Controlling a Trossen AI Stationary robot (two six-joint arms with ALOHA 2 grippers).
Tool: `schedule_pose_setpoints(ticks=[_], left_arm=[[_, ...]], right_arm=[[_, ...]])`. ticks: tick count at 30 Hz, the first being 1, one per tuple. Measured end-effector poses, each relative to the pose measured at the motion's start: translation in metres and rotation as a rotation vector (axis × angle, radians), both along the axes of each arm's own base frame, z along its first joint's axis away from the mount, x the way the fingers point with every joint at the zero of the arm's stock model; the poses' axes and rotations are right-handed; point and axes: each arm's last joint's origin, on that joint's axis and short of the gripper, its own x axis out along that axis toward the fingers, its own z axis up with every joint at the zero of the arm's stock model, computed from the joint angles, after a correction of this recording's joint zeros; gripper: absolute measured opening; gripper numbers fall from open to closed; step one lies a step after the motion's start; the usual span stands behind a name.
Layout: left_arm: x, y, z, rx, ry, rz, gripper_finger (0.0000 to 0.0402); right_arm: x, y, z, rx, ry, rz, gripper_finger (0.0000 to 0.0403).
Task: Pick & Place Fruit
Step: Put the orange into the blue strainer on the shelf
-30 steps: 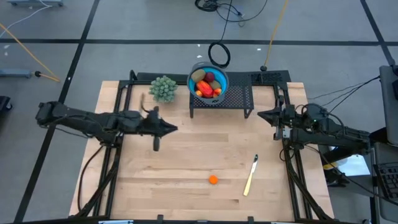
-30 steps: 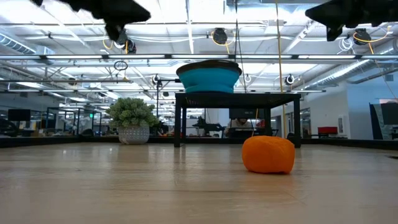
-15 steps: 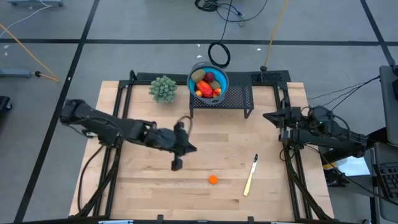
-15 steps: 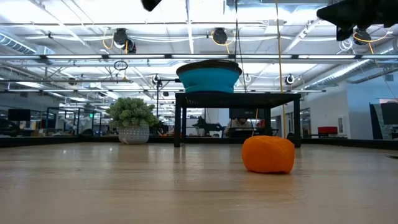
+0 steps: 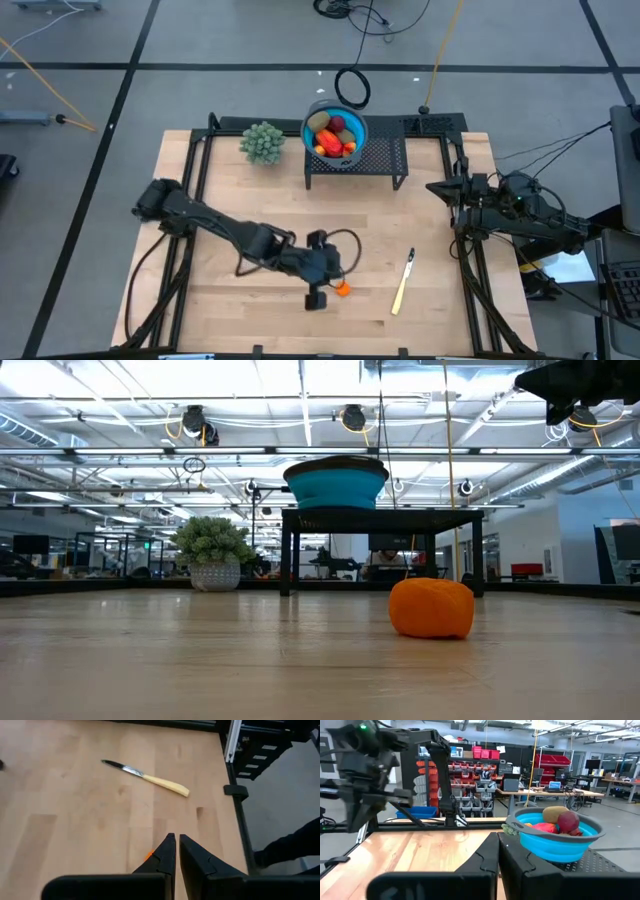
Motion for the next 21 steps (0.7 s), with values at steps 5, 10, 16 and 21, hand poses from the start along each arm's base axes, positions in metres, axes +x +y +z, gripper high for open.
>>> schedule_pose_setpoints(ticks=[5, 10, 16, 21], left_arm=[[0.018, -0.019, -0.016, -0.053, 0.045, 0.033, 0.0021], [0.029, -0.027, -0.039, -0.114, 0.101, 0.096, 0.0021], [0.037, -0.028, -0.059, -0.171, 0.157, 0.184, 0.0021], [0.040, -0.025, -0.065, -0.162, 0.161, 0.205, 0.0021]], right_arm=[[0.000, 0.000, 0.000, -0.006, 0.000, 0.000, 0.0000], [0.000, 0.000, 0.000, -0.006, 0.000, 0.000, 0.0000], [0.000, 0.000, 0.000, -0.006, 0.000, 0.000, 0.0000], [0.000, 0.000, 0.000, -0.009, 0.001, 0.000, 0.0000]])
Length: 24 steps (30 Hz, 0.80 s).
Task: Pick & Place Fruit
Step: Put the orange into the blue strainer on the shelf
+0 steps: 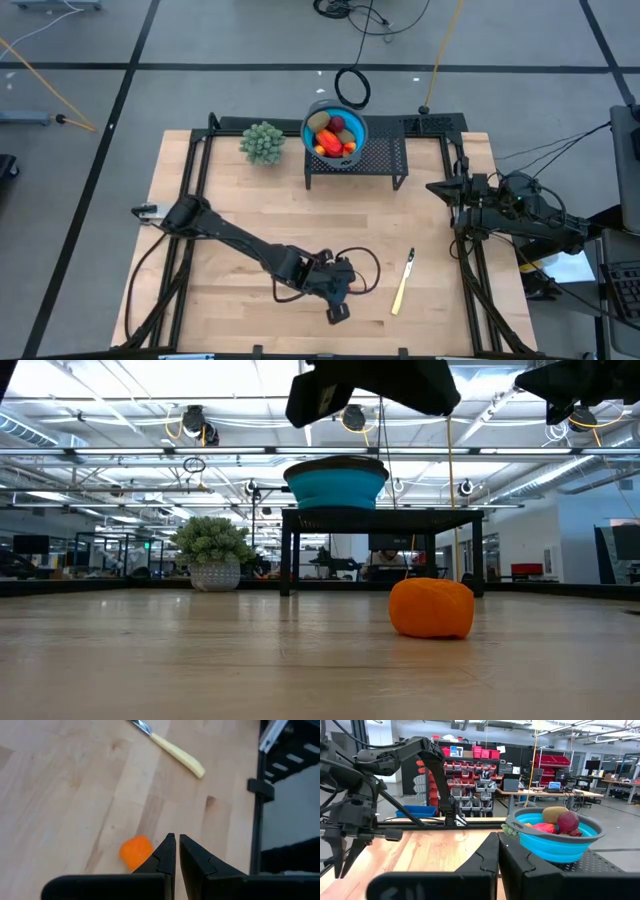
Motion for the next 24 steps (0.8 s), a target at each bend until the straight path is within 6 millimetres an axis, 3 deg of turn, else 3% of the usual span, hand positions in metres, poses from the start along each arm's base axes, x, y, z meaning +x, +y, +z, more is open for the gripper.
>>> schedule_pose_setpoints(ticks=[8, 11, 24], left_arm=[[0.0041, 0.0047, -0.0072, 0.000, 0.007, 0.068, 0.0023], [0.0046, 0.0048, -0.0095, -0.013, 0.015, 0.086, 0.0044], [0.0054, 0.0072, -0.0090, -0.034, 0.004, 0.172, 0.0258]], right_arm=[[0.0000, 0.0000, -0.0004, 0.000, 0.004, 0.000, 0.0000], [0.0000, 0.0000, -0.0005, -0.005, 0.006, -0.001, 0.0000], [0.0000, 0.0000, -0.0006, -0.025, 0.010, -0.003, 0.0000]])
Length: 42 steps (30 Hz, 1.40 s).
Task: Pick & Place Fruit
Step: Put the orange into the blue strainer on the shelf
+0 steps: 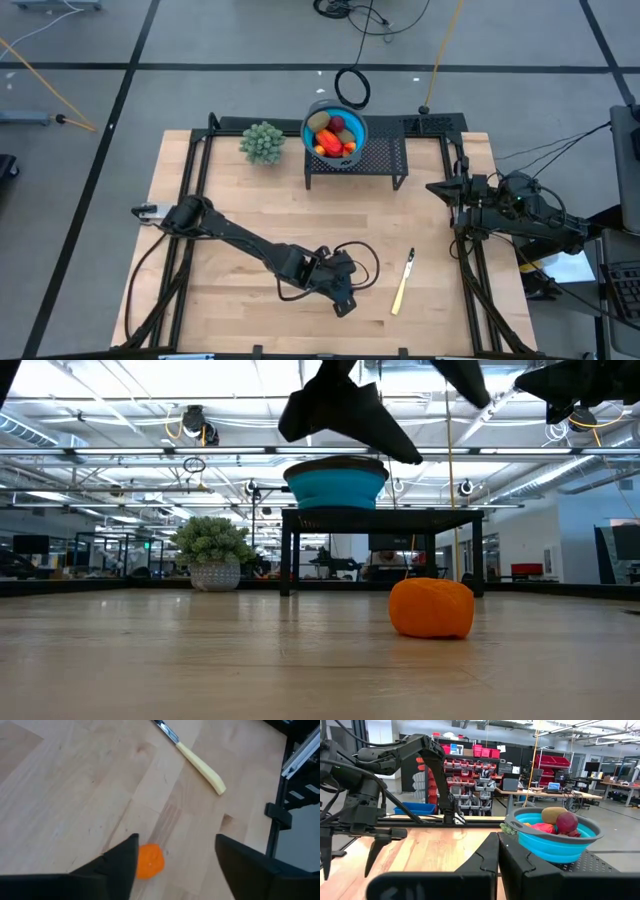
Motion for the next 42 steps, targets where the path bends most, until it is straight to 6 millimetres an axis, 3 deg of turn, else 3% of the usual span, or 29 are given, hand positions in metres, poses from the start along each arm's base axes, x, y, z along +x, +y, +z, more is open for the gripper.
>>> schedule_pose_setpoints(ticks=[6, 12, 32, 42], left_arm=[[0.005, 0.003, -0.012, -0.006, 0.033, -0.012, 0.0319], [0.011, 0.005, -0.033, 0.002, 0.087, -0.079, 0.0341], [0.008, -0.004, -0.065, 0.297, 0.185, -0.418, 0.0302], [0.013, -0.003, -0.080, 0.349, 0.194, -0.491, 0.0302]], right_arm=[[0.000, 0.000, 0.000, 0.000, 0.000, 0.000, 0.0000], [0.000, 0.000, 0.000, 0.000, 0.001, 0.000, 0.0000], [0.000, 0.000, 0.000, -0.004, 0.001, 0.000, 0.0000], [0.000, 0.000, 0.000, -0.004, 0.001, 0.000, 0.0000]])
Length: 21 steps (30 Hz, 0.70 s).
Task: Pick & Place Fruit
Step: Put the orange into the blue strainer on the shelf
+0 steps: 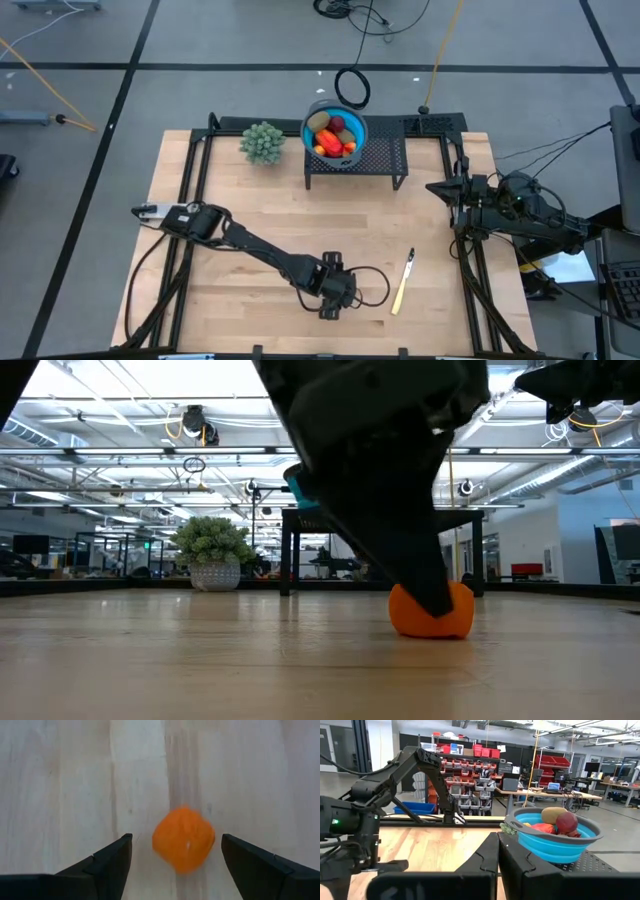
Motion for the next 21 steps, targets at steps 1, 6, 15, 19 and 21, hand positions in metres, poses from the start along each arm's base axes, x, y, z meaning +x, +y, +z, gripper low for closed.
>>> schedule_pose_setpoints(ticks=[1, 6, 15, 19, 21], left_arm=[[0.002, 0.000, -0.003, 0.000, -0.007, -0.004, 0.0300], [0.004, 0.003, -0.007, 0.001, -0.004, -0.032, 0.0291], [0.011, 0.010, -0.016, -0.009, -0.007, -0.053, 0.0259], [0.012, 0.010, -0.018, -0.012, -0.005, -0.057, 0.0233], [0.012, 0.010, -0.018, -0.014, -0.004, -0.058, 0.0219]], right_arm=[[0.000, 0.000, 0.000, 0.000, 0.000, 0.000, 0.0000], [0.000, 0.000, 0.000, 0.000, 0.000, 0.000, 0.0000], [0.000, 0.000, 0.000, 0.006, -0.001, -0.001, 0.0000], [0.000, 0.000, 0.000, 0.007, -0.001, -0.003, 0.0000], [0.000, 0.000, 0.000, 0.007, -0.001, -0.003, 0.0000]])
